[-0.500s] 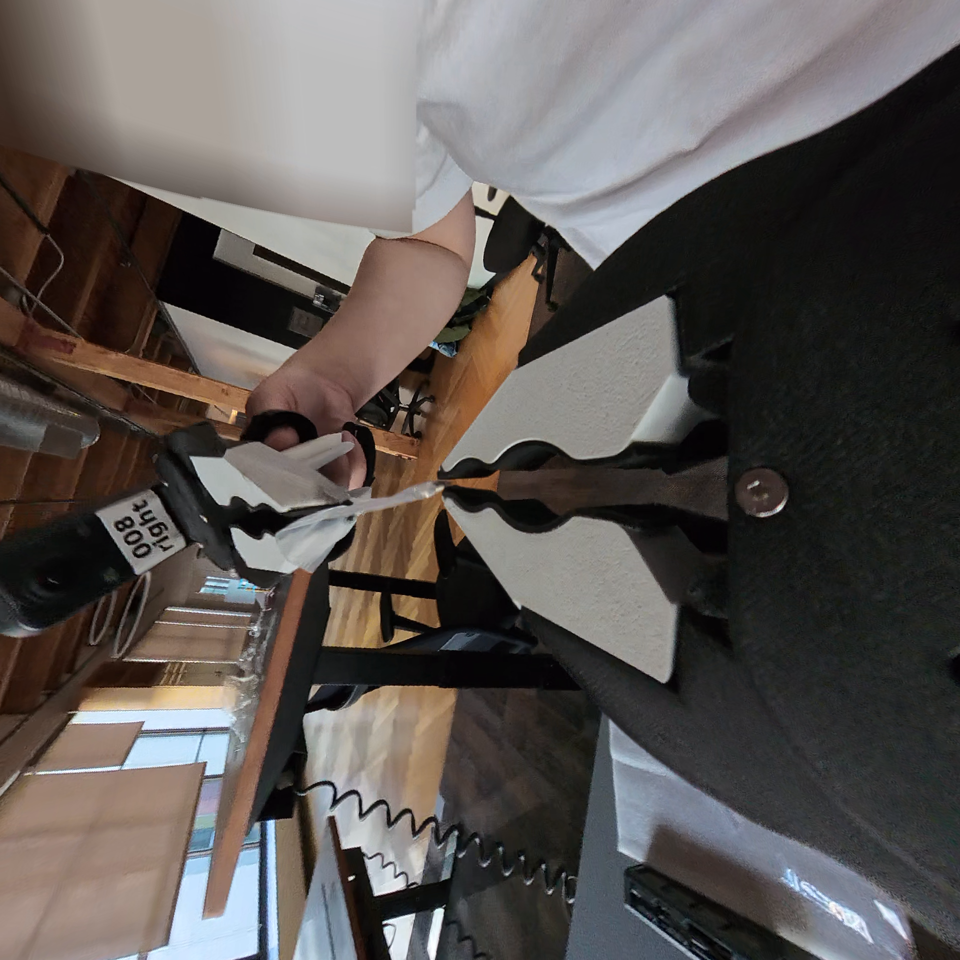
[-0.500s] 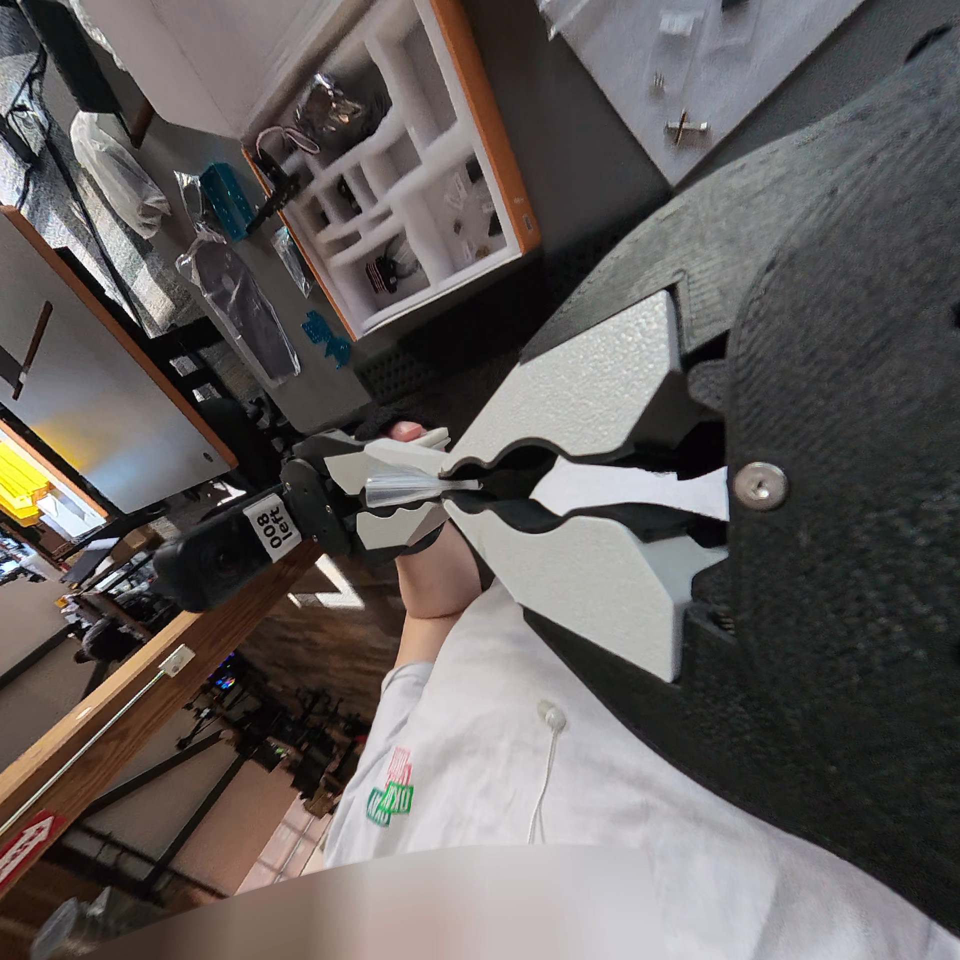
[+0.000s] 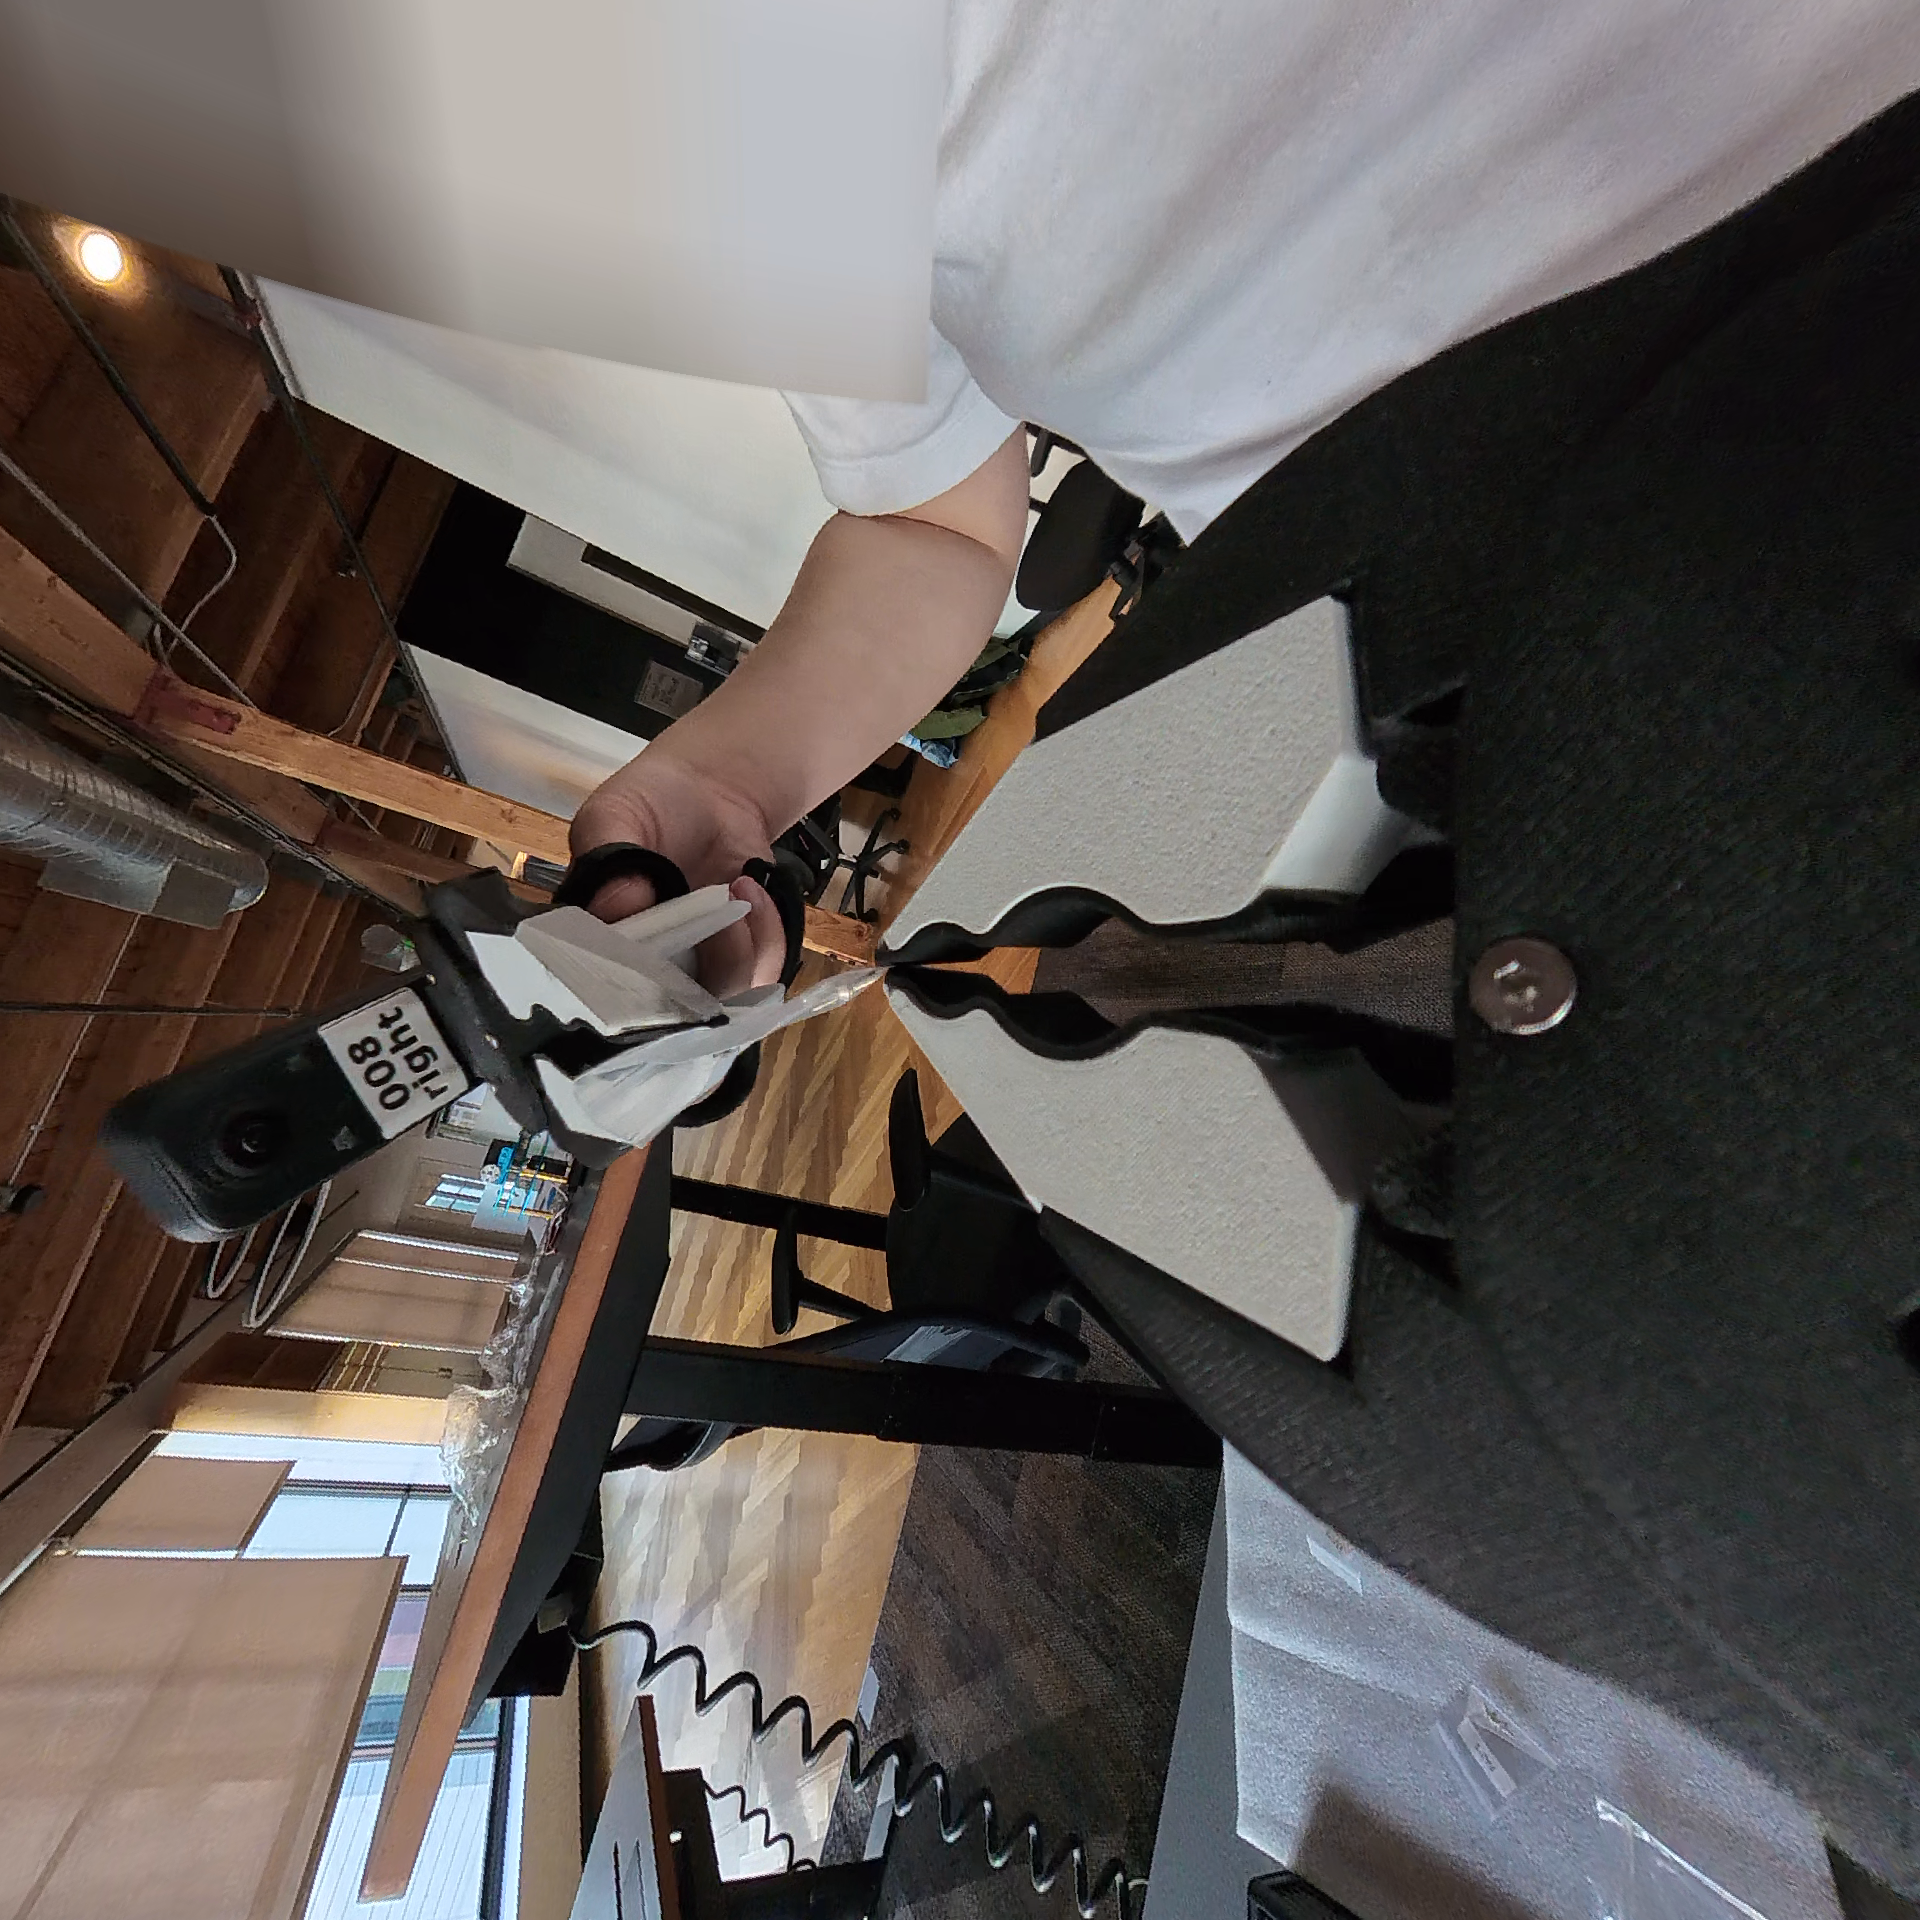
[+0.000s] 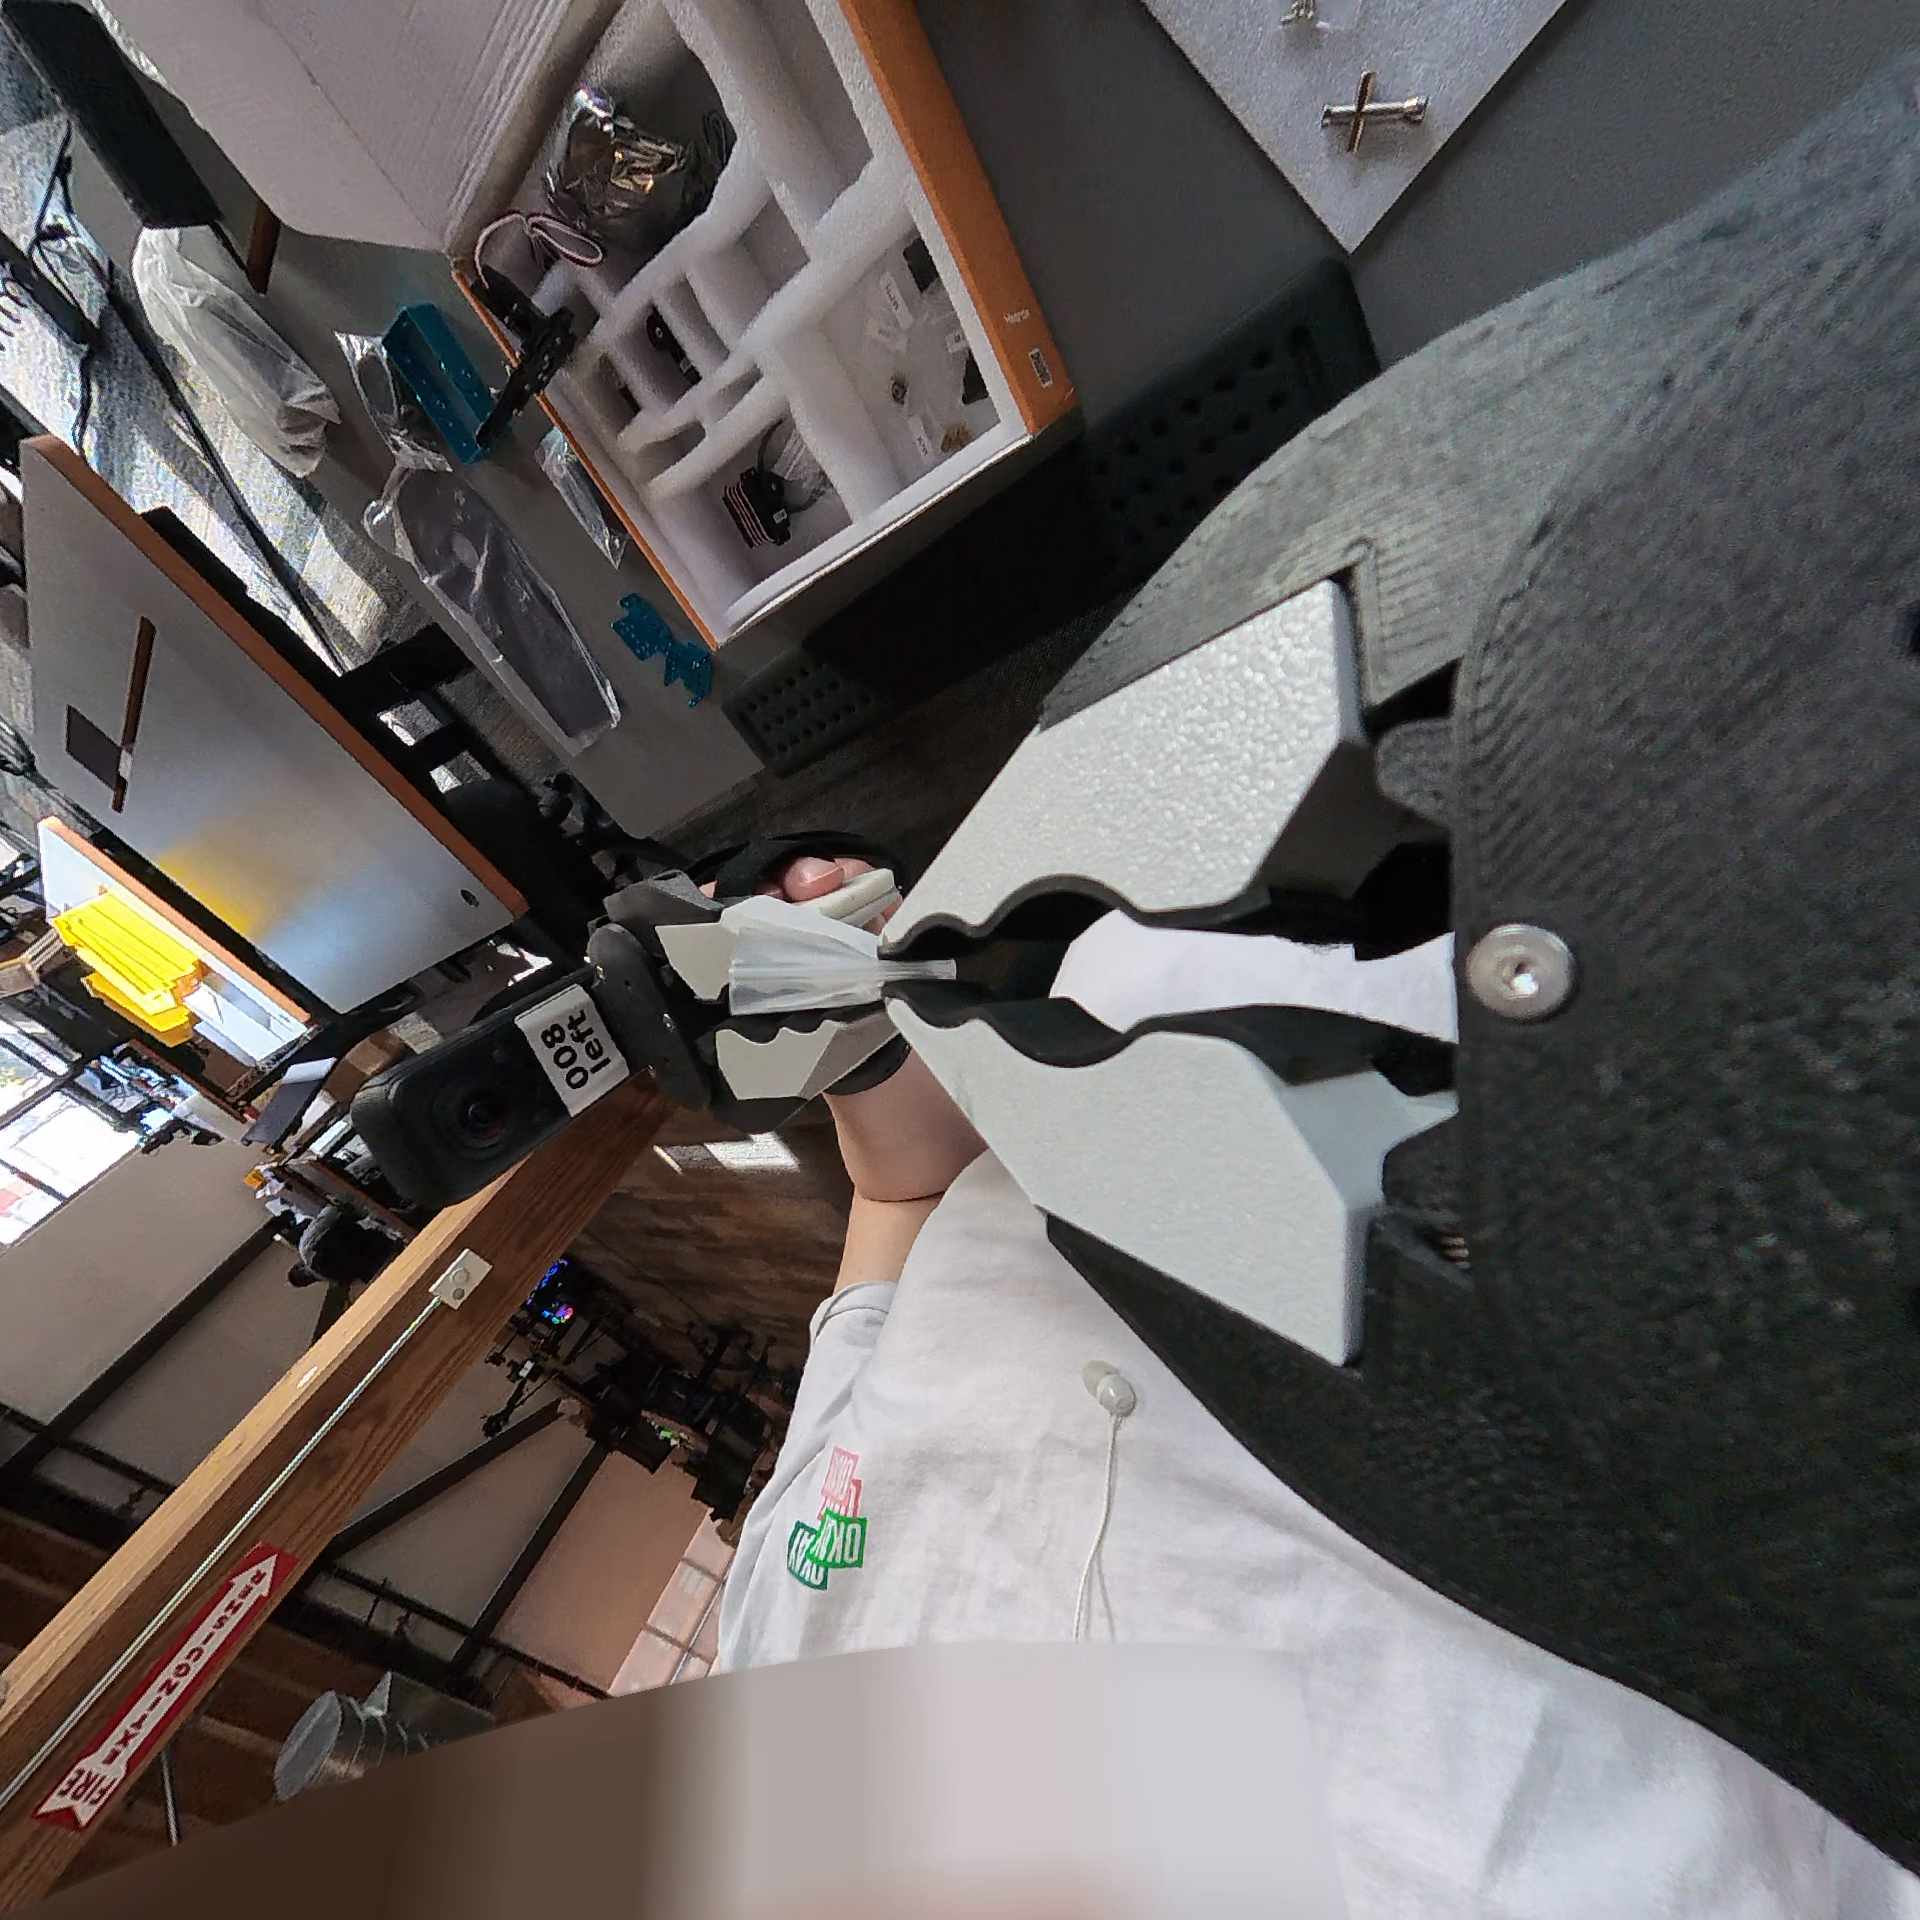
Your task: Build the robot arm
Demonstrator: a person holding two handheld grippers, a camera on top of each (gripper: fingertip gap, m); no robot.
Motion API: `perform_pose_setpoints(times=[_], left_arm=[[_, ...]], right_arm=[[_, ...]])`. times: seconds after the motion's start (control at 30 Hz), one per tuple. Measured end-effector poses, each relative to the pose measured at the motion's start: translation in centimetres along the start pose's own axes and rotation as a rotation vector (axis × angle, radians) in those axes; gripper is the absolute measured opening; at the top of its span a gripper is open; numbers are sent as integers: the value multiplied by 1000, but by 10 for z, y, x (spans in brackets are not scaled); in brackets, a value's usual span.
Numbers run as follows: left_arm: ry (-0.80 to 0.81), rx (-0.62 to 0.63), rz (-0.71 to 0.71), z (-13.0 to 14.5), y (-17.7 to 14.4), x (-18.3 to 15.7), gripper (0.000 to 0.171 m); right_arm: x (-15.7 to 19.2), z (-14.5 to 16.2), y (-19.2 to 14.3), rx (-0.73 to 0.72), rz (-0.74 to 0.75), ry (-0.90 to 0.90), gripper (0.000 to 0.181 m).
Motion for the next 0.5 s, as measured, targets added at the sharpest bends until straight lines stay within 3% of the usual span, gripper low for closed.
perform_pose_setpoints(times=[0.5], left_arm=[[-9, 32, 1, 2, 13, 5, 0]], right_arm=[[-5, 8, -11, -29, -7, 61, 1]])
Point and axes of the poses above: each gripper's, where its closed fingertips meet, y out along the fingers, z out of its underside, x = y × z across the jaws, the point moved 1 cm from there along -y, back along the fingers, and after that the axes turned 14 degrees about -y, right-handed, at the moved point
